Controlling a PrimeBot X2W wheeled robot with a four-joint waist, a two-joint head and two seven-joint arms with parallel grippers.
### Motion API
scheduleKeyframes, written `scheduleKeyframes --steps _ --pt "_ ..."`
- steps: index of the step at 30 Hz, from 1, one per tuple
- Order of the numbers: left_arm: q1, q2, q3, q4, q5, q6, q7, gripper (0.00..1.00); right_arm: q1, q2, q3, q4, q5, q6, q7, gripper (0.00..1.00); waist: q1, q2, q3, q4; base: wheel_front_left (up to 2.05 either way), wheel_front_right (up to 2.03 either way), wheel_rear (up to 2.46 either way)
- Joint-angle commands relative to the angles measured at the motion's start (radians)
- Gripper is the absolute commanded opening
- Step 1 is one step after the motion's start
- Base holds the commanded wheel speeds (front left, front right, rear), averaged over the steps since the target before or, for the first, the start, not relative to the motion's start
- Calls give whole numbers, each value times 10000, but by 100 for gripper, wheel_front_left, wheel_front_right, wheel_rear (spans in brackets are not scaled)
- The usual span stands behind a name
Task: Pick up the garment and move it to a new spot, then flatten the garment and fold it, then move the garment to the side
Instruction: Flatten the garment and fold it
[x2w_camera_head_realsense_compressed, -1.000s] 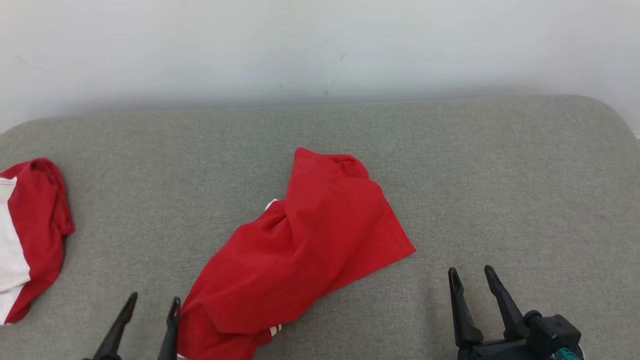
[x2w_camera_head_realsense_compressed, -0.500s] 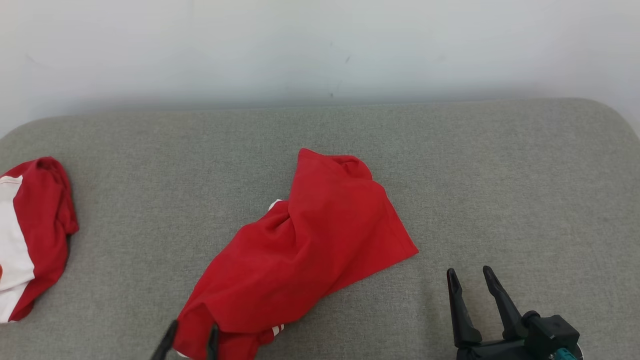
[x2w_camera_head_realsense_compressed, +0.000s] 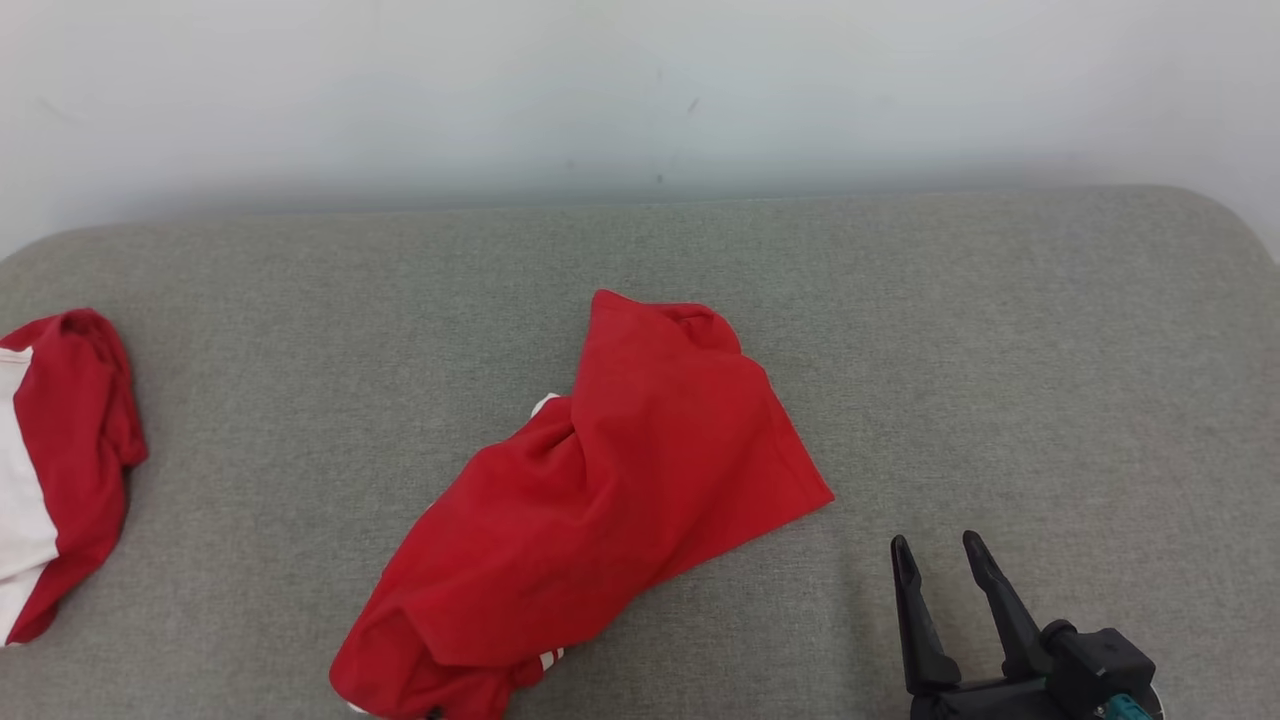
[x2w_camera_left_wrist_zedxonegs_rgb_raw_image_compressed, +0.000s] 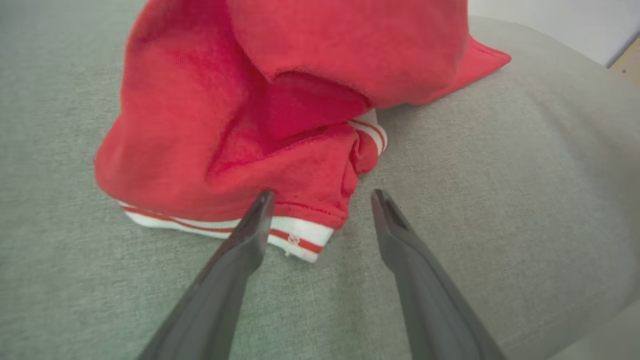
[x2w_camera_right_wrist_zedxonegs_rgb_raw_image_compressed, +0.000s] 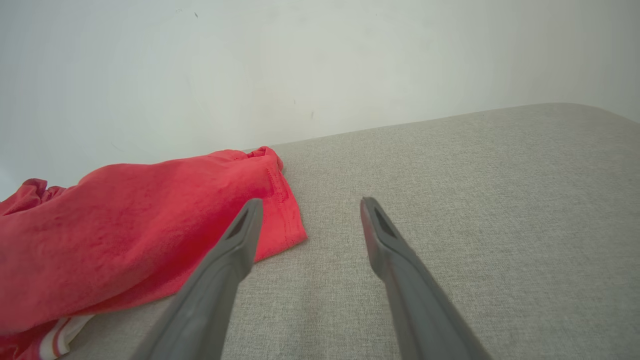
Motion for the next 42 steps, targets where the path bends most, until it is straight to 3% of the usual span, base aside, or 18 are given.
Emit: scheduleKeyframes --steps 1,5,6,7,8,9,17,22,31,32,33,42 --pt "-274 70 -58 246 159 -54 -47 100 -48 -2 31 7 -53 -22 -19 100 0 0 5 -71 0 0 0" --pt "-735 -45 42 1026 255 59 -78 100 -66 -2 -7 -21 -102 -22 -19 100 0 0 40 -199 0 0 0" --pt "-833 -86 116 1148 215 56 -82 96 -51 -2 -25 -31 -111 -22 -19 100 0 0 50 -214 0 0 0" --pt "-924 -95 193 1195 222 53 -85 34 -35 -2 -40 -40 -106 -22 -19 100 0 0 64 -222 0 0 0" --pt "-924 -95 193 1195 222 53 -85 34 -35 -2 -40 -40 -106 -22 -19 100 0 0 64 -222 0 0 0" --pt "-981 -92 250 1218 229 47 -86 0 -15 -2 -62 -43 -108 -22 -19 100 0 0 79 -220 0 0 0" --pt "-616 361 919 242 56 -15 -75 0 165 -1 -110 17 68 -22 -19 100 0 0 13 54 0 0 0" --pt "-17 749 1338 -919 -36 228 28 0 131 -1 -136 -6 163 -22 -19 100 0 0 40 257 0 0 0" --pt "358 521 1089 -1424 -223 308 306 0 59 -2 -45 35 166 -22 -19 100 0 0 121 379 0 0 0" --pt "335 492 1044 -1362 -191 315 289 25 49 -2 -49 42 140 -22 -19 100 0 0 125 372 0 0 0" --pt "314 452 995 -1292 -204 302 285 98 34 -2 -54 46 112 -22 -19 100 0 0 128 362 0 0 0" --pt "-155 447 -38 8 71 74 188 100 -45 -2 -86 93 32 -22 -19 100 0 0 123 198 0 0 0"
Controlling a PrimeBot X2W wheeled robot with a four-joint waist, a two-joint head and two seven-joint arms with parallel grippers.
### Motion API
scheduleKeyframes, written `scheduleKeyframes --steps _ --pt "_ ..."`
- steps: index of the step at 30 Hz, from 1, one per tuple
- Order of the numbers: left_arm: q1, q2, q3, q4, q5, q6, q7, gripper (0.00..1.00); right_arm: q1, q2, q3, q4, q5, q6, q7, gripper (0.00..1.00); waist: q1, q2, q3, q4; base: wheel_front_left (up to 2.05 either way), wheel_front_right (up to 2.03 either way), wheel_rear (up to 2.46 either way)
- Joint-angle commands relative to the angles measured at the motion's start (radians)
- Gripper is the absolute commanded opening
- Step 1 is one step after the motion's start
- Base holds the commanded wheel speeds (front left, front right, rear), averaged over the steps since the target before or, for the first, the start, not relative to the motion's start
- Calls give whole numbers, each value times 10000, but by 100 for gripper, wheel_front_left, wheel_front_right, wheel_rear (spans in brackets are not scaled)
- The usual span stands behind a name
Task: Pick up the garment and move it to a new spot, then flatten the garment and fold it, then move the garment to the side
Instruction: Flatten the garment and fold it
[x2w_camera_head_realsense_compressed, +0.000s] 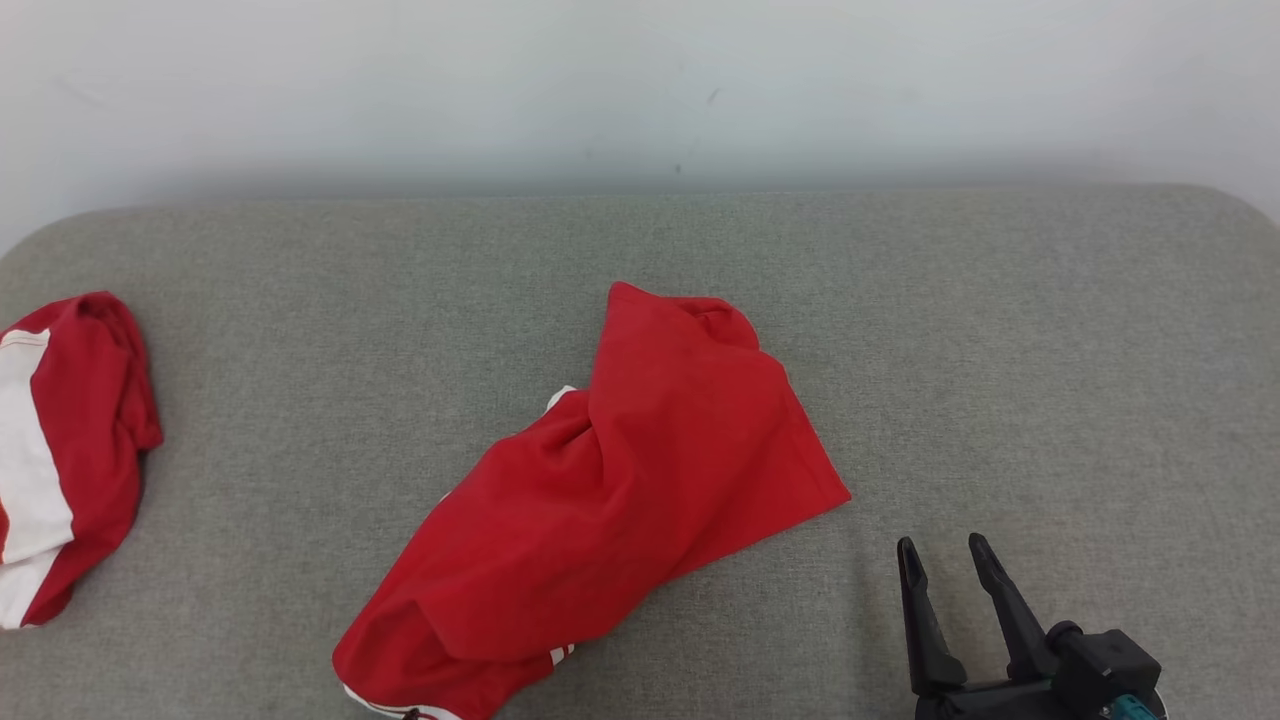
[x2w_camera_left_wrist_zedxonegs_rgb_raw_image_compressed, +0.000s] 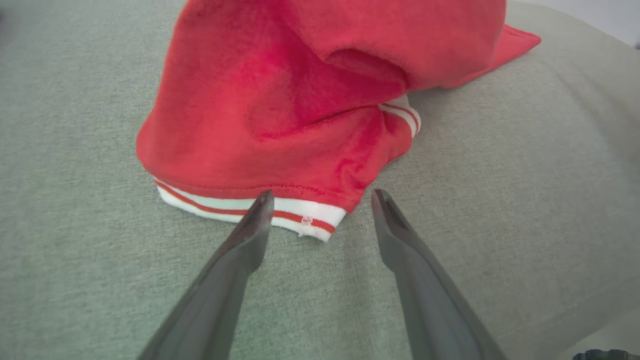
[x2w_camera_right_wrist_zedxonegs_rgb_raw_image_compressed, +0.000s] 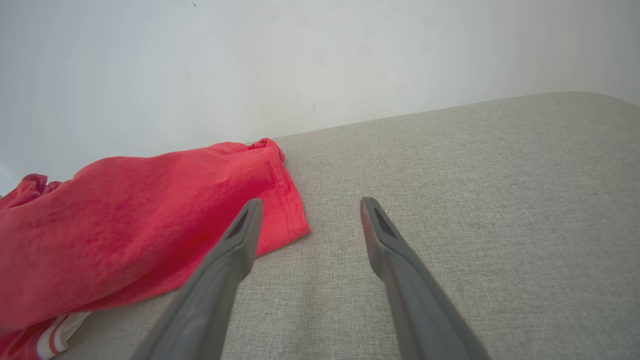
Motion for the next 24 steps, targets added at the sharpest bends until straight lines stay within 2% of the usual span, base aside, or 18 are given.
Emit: scheduleKeyframes --steps 1,11,12,14,15,24 --pt "-247 -8 -144 335 122 -40 -100 100 -43 -2 38 10 -73 -22 -19 100 0 0 -19 -40 0 0 0" --pt "-1195 -128 -395 1980 543 32 -301 100 16 -2 7 27 -156 -22 -19 100 0 0 -98 -210 0 0 0" --pt "-1266 -154 -373 2127 536 37 -312 66 31 -2 -3 28 -166 -22 -19 100 0 0 -115 -216 0 0 0" --pt "-1408 -206 -324 2314 507 37 -318 16 77 -2 -32 42 -162 -22 -19 100 0 0 -160 -213 0 0 0" --pt "-1459 -244 -283 2283 466 28 -318 0 110 -2 -63 49 -161 -22 -19 100 0 0 -195 -195 0 0 0" --pt "-781 323 435 729 496 140 -330 0 334 -2 -63 59 4 -22 -19 100 0 0 -419 141 0 0 0"
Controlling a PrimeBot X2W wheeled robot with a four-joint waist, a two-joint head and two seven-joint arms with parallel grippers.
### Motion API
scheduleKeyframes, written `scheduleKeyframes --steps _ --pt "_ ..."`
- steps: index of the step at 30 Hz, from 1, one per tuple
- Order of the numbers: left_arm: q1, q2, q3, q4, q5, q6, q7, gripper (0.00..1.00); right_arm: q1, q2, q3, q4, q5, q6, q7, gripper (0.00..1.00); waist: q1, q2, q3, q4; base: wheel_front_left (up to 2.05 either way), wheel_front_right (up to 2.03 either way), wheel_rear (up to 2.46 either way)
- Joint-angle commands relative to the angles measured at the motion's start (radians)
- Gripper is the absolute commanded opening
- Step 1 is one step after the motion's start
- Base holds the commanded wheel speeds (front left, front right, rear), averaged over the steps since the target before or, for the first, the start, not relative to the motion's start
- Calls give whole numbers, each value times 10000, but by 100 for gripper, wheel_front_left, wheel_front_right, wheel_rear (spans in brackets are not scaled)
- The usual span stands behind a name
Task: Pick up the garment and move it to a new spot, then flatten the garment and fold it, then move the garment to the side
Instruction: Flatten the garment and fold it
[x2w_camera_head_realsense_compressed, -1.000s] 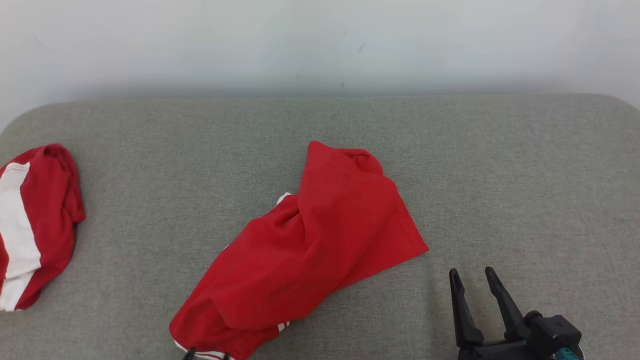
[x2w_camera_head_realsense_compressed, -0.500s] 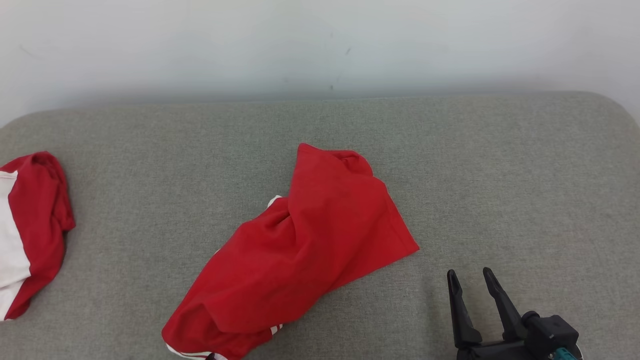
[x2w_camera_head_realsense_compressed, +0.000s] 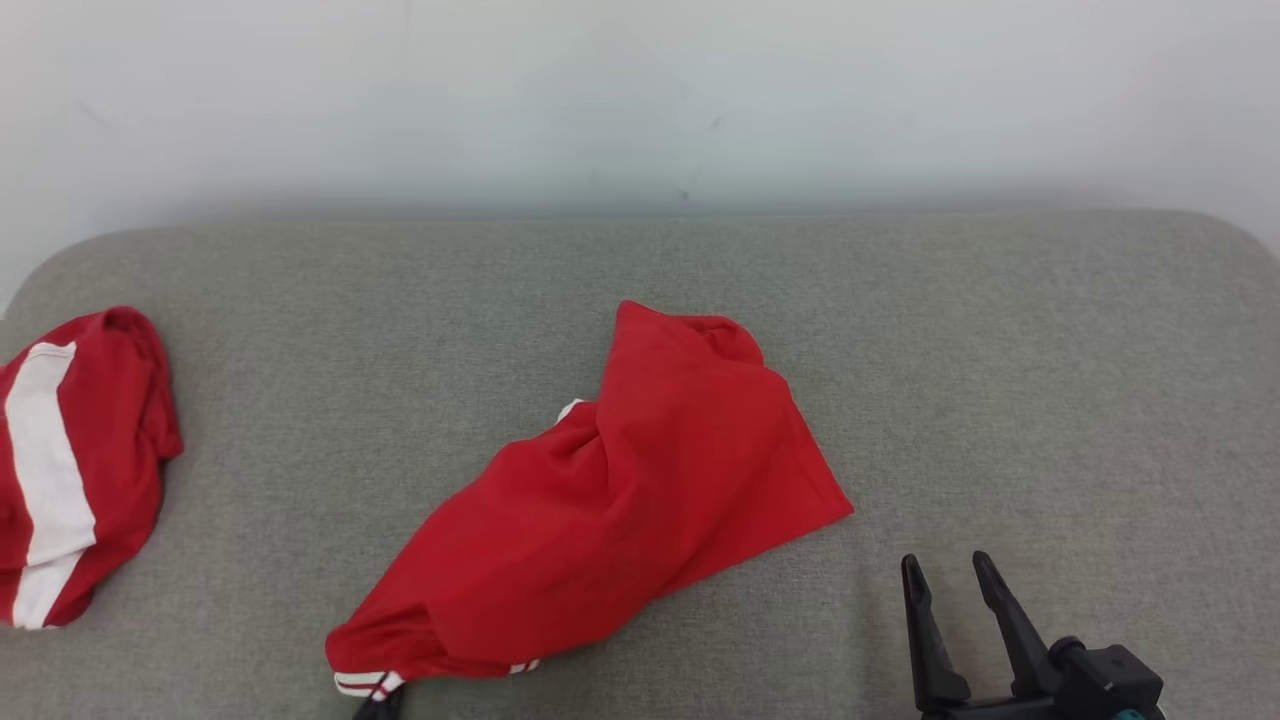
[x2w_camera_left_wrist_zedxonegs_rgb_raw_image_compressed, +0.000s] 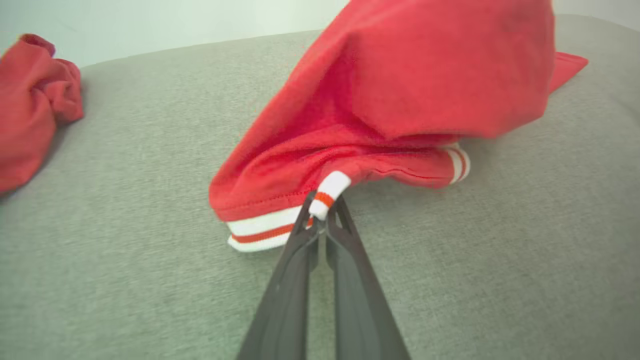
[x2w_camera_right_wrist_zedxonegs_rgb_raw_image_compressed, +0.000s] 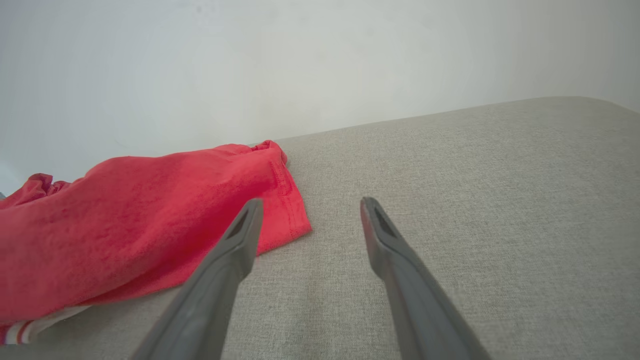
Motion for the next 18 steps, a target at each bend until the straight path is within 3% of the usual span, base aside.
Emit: scheduleKeyframes --steps 1,7,11,17,18 --pt "248 139 98 -260 12 88 -16 0 118 -2 36 13 54 -22 -19 100 0 0 -62 99 0 0 0" --pt "1401 781 392 -1832 -33 398 461 0 124 -4 111 -1 157 -22 -19 100 0 0 -30 174 0 0 0" --pt "2165 1085 339 -2294 -185 322 844 0 107 -2 116 41 168 -22 -19 100 0 0 32 165 0 0 0" --pt "2555 1001 323 -2492 -419 306 899 0 186 -4 2 89 84 -22 -18 100 0 0 -18 204 0 0 0" --pt "2519 930 341 -2584 -502 309 820 92 196 -1 -24 92 65 -22 -18 100 0 0 -34 229 0 0 0"
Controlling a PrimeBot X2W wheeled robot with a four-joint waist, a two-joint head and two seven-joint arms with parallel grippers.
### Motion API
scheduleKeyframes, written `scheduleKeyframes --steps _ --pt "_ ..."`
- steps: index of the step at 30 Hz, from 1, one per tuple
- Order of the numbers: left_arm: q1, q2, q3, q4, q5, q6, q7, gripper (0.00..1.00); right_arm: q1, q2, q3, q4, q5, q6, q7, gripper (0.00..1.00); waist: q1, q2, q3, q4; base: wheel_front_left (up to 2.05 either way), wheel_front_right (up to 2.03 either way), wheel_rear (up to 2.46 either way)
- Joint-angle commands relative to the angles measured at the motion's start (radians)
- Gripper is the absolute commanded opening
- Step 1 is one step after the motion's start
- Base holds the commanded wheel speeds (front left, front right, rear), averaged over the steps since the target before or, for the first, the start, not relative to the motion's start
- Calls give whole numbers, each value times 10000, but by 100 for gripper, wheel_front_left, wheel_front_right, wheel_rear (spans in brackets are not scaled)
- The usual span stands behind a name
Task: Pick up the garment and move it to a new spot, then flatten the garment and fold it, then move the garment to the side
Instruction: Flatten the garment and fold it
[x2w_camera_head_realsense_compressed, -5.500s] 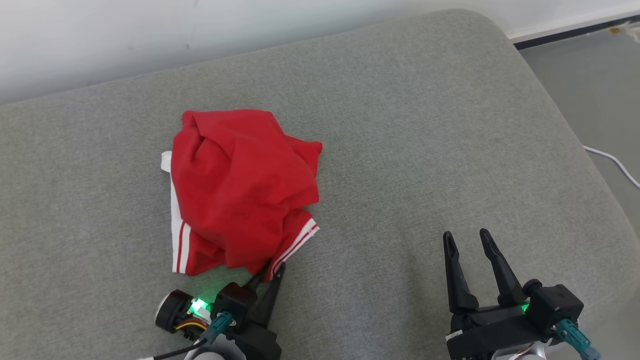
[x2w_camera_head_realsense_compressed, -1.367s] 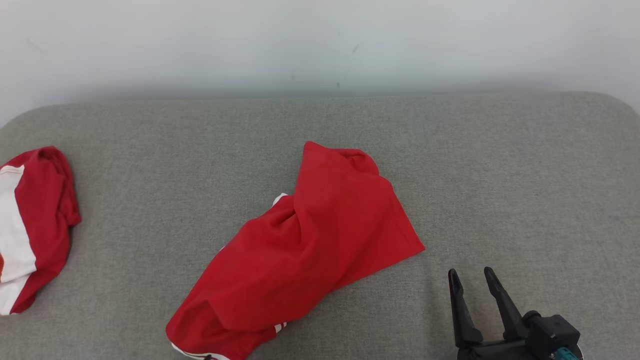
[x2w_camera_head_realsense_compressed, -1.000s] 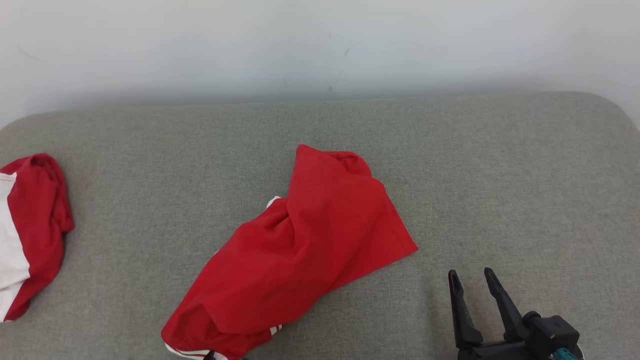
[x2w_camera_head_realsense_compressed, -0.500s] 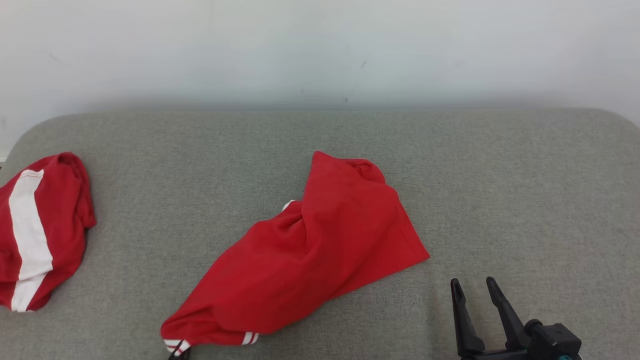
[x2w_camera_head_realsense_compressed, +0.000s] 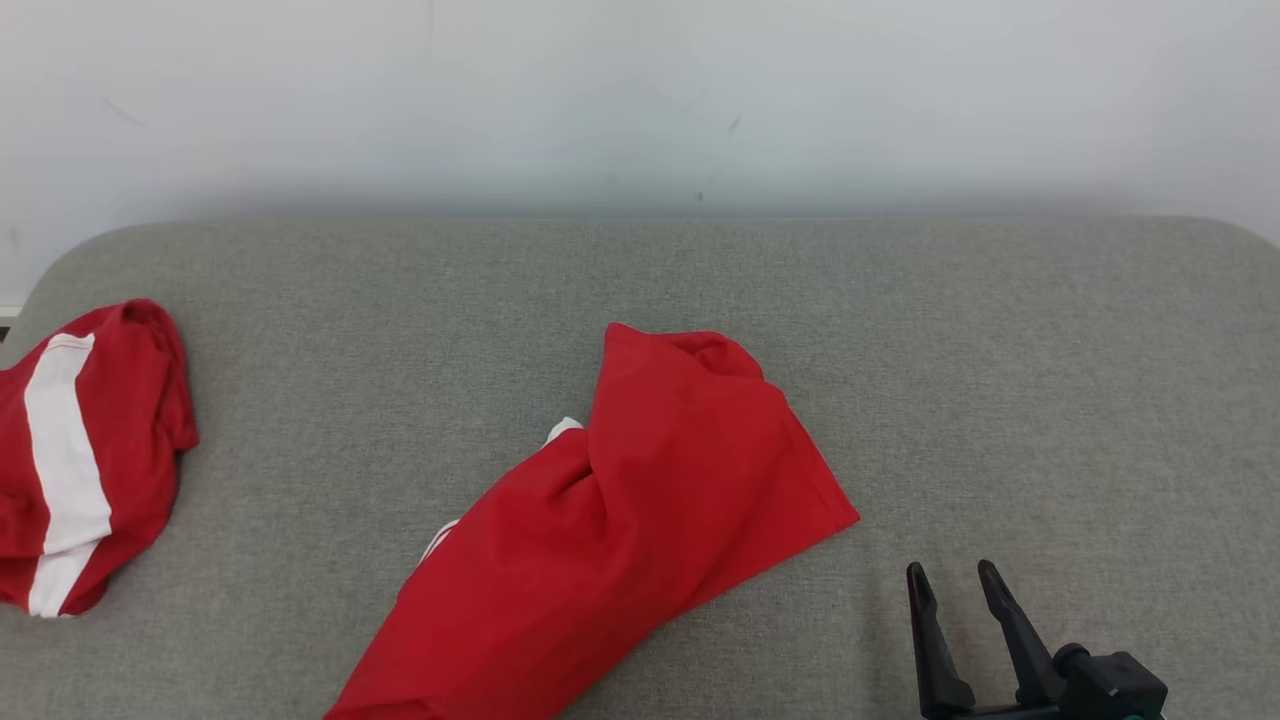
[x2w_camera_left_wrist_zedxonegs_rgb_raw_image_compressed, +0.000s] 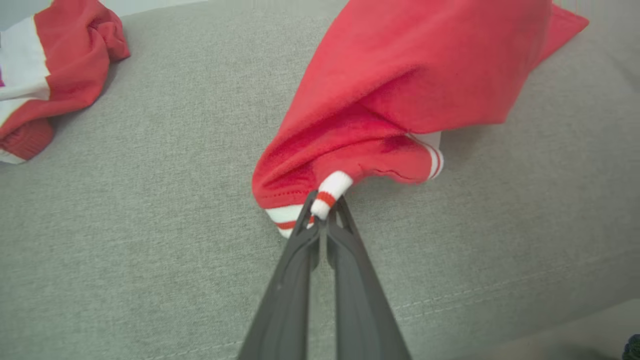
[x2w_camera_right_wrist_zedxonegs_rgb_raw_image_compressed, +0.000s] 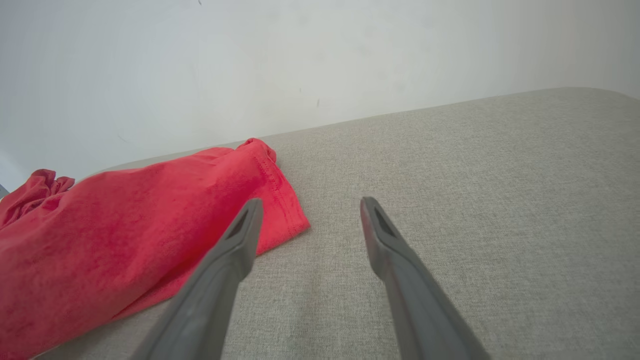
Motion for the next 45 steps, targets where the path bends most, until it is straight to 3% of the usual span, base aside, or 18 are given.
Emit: scheduleKeyframes --steps 1,7,14,31,45 --pt "-13 -134 22 -144 -187 -48 -113 100 119 -2 -40 14 -70 -22 -18 100 0 0 -36 56 0 0 0" --pt "-127 -202 105 -953 -579 -233 -578 100 81 -2 -12 20 -108 -22 -18 100 0 0 -90 182 0 0 0" --pt "-259 -344 468 -1717 -574 -113 -841 100 73 -2 38 30 -68 -22 -18 100 0 0 -82 222 0 0 0" --pt "-2087 -1228 -603 -732 159 -401 -892 100 -138 -4 125 20 -170 -22 -18 100 0 0 84 -248 0 0 0" --pt "-2425 -2500 1637 -736 446 -111 -889 100 -396 -2 20 62 -204 -23 -17 100 0 0 392 -469 0 0 0"
